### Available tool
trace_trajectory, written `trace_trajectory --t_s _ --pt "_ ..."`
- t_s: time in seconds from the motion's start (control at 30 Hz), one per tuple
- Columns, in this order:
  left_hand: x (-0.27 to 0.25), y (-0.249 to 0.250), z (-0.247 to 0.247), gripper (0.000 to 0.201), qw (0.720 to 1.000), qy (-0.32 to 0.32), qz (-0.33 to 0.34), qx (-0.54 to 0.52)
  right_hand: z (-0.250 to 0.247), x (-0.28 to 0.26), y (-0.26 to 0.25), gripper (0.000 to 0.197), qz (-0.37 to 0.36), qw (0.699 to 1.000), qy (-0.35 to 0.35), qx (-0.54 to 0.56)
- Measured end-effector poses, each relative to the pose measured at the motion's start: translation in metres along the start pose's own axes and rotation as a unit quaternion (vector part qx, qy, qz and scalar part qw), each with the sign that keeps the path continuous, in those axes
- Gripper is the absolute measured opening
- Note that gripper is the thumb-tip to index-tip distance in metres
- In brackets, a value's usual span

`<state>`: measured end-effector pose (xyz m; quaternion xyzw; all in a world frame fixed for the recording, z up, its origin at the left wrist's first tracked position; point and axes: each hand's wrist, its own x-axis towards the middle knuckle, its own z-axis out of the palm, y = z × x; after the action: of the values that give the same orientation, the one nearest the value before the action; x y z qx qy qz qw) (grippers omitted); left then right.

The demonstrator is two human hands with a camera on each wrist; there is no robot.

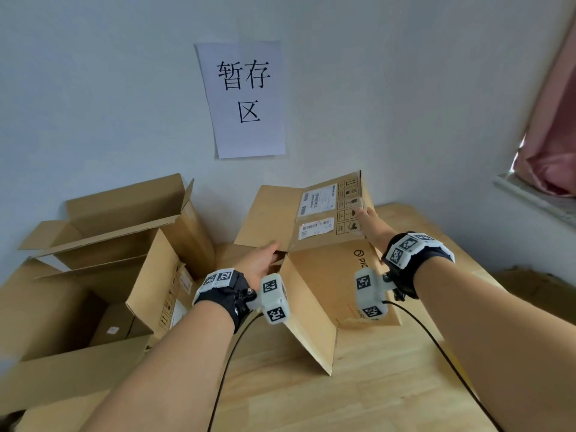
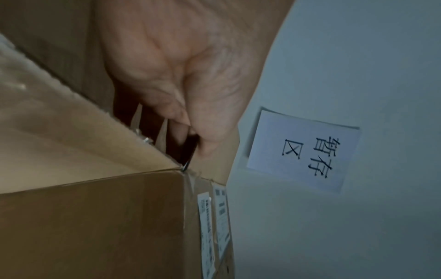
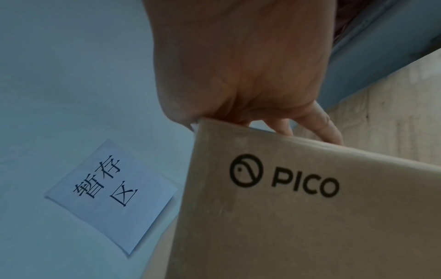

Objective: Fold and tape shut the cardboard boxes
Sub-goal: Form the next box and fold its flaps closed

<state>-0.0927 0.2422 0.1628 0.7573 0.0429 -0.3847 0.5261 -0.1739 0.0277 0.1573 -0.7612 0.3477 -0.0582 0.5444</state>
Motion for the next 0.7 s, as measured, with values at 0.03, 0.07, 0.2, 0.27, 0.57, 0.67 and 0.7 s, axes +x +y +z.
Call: trace_trajectory --t_s 0.03,0.07,0.2,0.27,0.57,0.67,0.7 --pt "-0.001 0.003 0.003 0.056 1.000 -0.019 0.000 -0.008 -0.003 -0.003 0.002 0.064 0.004 1.000 0.005 0.001" --pt "0.001 0.007 0.006 0.058 0.999 -0.039 0.002 -0.014 -0.005 -0.006 0.003 0.063 0.007 1.000 0.010 0.004" --pt "0.006 0.026 0.009 0.050 0.996 0.008 0.083 0.022 -0.005 -0.018 0.004 0.053 0.031 0.999 0.000 0.040" --pt "0.008 0.033 0.006 0.043 0.987 0.063 0.130 0.076 0.000 -0.023 0.010 0.048 0.053 0.997 -0.025 0.057" --pt "0.023 0.028 -0.018 0.048 0.950 0.127 0.185 0.218 0.020 -0.018 0.002 0.045 0.053 0.992 -0.047 0.108" --pt "0.024 0.026 -0.023 0.044 0.949 0.137 0.189 0.210 0.025 -0.012 0.000 0.043 0.059 0.991 -0.058 0.106" --pt "0.024 0.028 -0.025 0.043 0.949 0.141 0.194 0.207 0.026 -0.010 -0.001 0.042 0.063 0.990 -0.065 0.105"
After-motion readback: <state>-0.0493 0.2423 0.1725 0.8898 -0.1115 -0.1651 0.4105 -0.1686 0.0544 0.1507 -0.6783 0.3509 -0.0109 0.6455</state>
